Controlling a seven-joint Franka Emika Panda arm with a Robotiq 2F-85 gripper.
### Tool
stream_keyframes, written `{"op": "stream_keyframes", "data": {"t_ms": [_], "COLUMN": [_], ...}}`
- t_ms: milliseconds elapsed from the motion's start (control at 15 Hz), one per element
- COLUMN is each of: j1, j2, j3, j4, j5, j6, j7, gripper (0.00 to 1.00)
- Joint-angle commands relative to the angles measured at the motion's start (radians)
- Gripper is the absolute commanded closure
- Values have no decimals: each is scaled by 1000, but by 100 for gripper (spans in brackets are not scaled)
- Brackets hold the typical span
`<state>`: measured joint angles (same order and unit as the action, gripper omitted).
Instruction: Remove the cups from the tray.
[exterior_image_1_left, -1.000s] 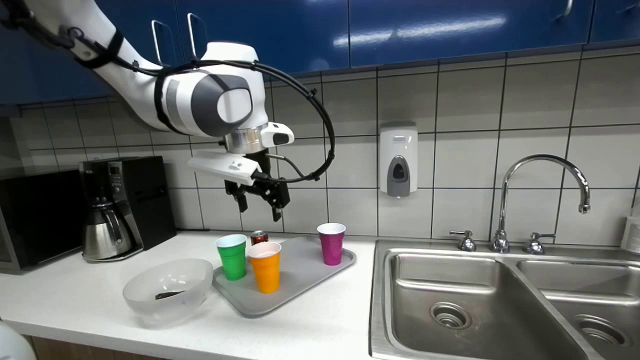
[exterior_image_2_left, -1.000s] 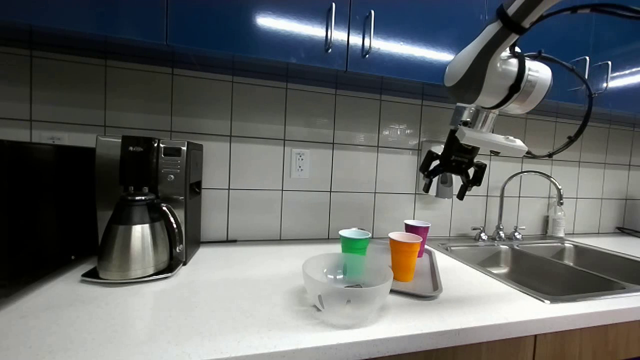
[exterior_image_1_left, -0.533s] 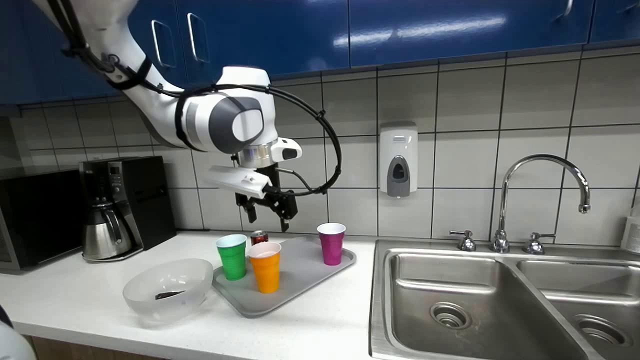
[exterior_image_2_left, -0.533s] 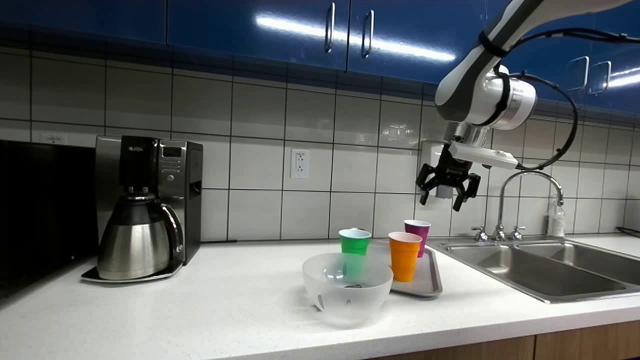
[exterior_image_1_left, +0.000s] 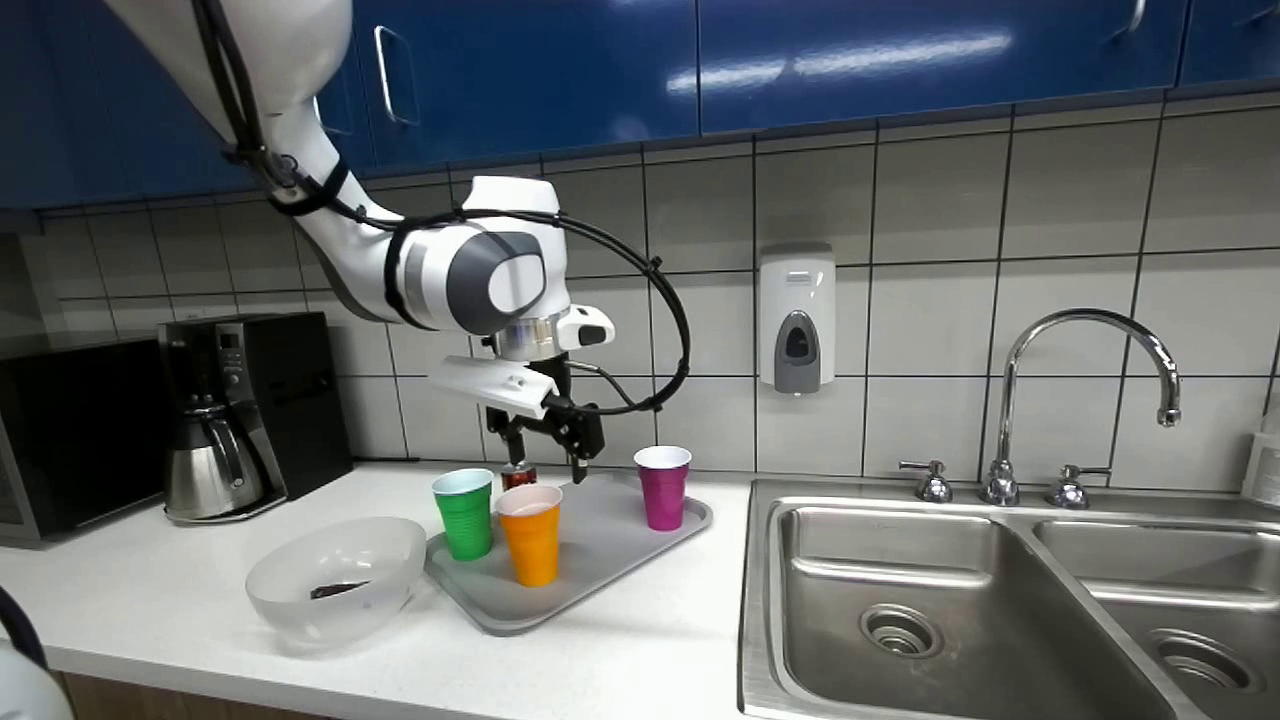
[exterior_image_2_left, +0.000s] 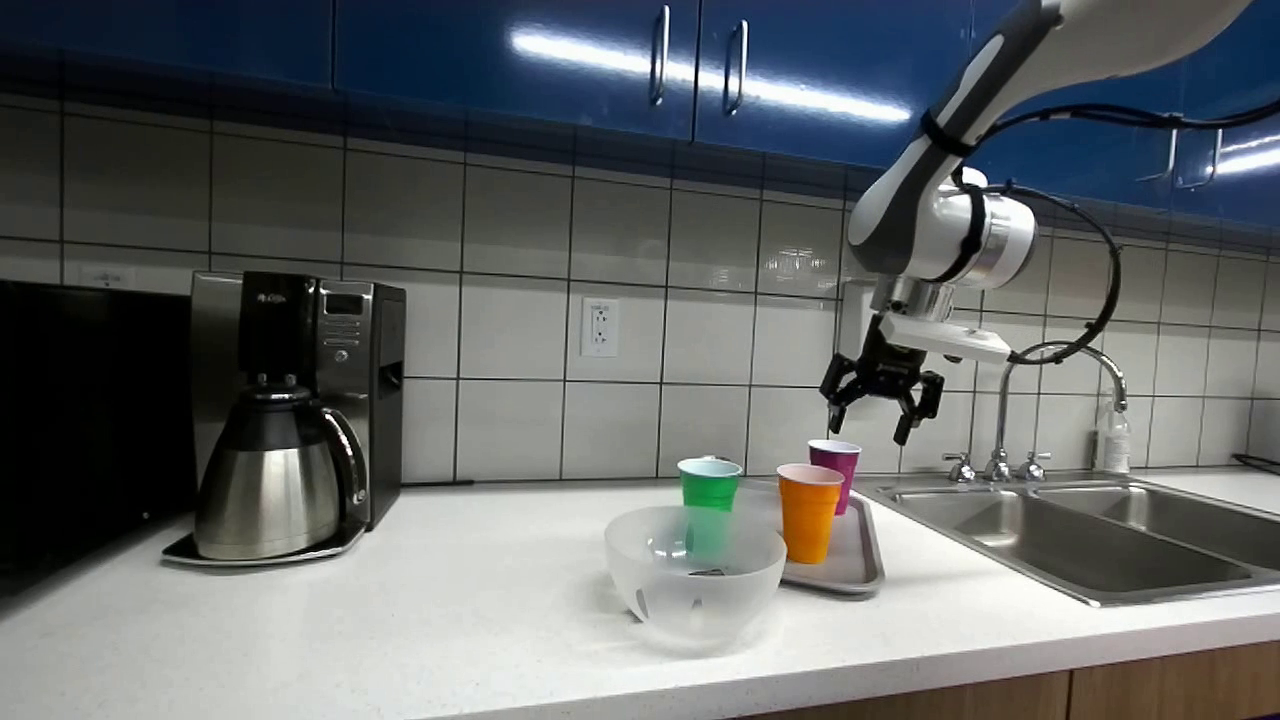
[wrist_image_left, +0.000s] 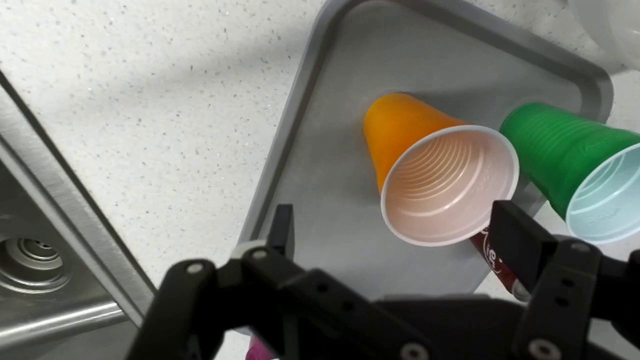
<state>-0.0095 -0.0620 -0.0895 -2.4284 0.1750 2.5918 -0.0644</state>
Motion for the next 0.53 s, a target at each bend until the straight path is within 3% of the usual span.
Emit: {"op": "stream_keyframes", "data": {"t_ms": [0, 467], "j1": [-5, -16], "j2": [75, 169], "j3": [14, 36], "j4": [56, 105], "j5": [37, 28], "j6": [5, 8], "j7": [-42, -37], "gripper": [0, 0]}}
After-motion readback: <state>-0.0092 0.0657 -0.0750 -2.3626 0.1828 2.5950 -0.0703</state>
